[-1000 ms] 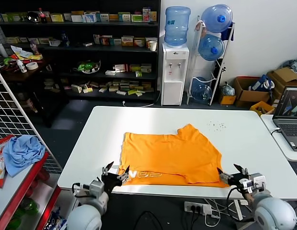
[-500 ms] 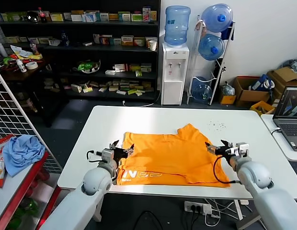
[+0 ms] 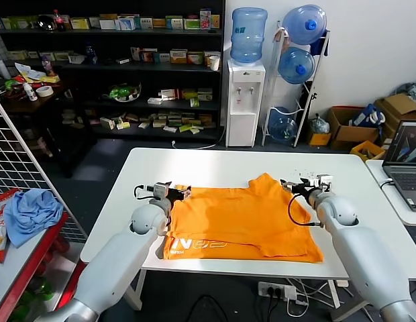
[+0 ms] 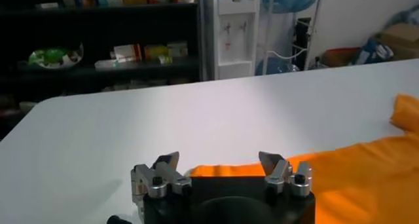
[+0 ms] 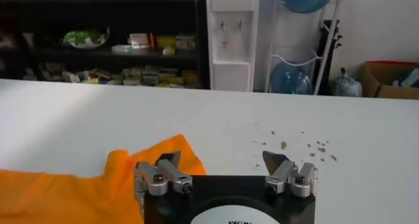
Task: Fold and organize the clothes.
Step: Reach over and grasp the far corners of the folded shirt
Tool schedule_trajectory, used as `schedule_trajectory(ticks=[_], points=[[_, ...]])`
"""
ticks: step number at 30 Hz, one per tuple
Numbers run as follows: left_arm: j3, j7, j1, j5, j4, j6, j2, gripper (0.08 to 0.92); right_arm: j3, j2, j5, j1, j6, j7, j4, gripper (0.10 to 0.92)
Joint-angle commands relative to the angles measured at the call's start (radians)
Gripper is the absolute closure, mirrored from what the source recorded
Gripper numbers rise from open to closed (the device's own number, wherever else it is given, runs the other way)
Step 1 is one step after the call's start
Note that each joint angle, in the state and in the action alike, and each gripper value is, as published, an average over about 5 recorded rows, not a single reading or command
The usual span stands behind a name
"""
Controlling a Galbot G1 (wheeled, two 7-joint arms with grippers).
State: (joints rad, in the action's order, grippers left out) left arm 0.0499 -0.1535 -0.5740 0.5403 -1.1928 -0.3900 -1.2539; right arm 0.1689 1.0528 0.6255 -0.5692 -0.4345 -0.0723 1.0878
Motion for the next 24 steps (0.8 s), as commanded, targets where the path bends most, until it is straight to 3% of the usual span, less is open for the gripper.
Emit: schedule_trajectory(ticks=[1, 13, 17, 24], points=[[0.002, 0.012, 0.115, -0.007, 0.228, 0.01, -0.07, 0.177, -0.027, 0.091, -0.055, 0.108, 0.032, -0.064, -0.225, 0.203], [-0.018, 0.006, 0.078, 0.005, 0.217, -0.01, -0.057, 0.177, -0.03, 0.164, -0.136, 0.131, 0.064, -0.106, -0.304, 0.21], [-0.016, 0.012, 0.066, 0.01, 0.204, -0.009, -0.048, 0.206, -0.041, 0.172, -0.139, 0.141, 0.064, -0.1, -0.311, 0.291], [-0.019, 0.015, 0.03, 0.014, 0.166, -0.012, -0.027, 0.394, -0.045, 0.176, -0.133, 0.139, 0.041, -0.076, -0.304, 0.472]])
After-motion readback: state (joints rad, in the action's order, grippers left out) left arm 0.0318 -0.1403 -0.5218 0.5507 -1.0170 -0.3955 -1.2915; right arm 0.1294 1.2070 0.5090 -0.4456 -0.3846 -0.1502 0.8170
